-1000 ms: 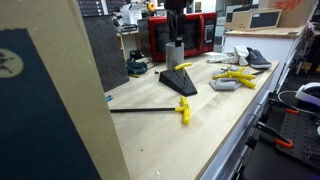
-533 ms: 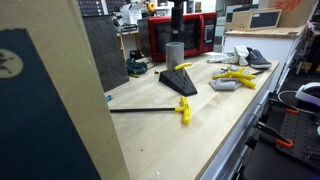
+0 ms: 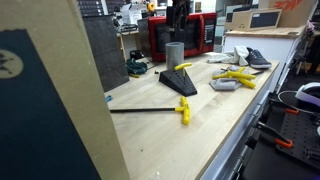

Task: Pick up one wrench from the right side of the counter and put it in the silver holder then put it on the black stand.

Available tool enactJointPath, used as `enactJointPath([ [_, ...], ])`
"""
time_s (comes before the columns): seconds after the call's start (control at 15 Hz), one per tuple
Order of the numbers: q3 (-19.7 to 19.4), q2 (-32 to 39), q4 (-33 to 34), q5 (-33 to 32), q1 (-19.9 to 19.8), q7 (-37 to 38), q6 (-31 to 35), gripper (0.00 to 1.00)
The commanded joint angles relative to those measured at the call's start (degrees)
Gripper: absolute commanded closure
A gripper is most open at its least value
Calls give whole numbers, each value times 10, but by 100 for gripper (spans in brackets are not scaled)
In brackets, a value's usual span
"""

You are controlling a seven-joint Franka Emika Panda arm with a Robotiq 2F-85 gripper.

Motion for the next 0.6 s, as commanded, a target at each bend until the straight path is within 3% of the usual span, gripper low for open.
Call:
enactJointPath([
  [0.0,13,-4,1,-33,5,61,2,0],
  [0.53,20,-10,4,-25,11,50,3,0],
])
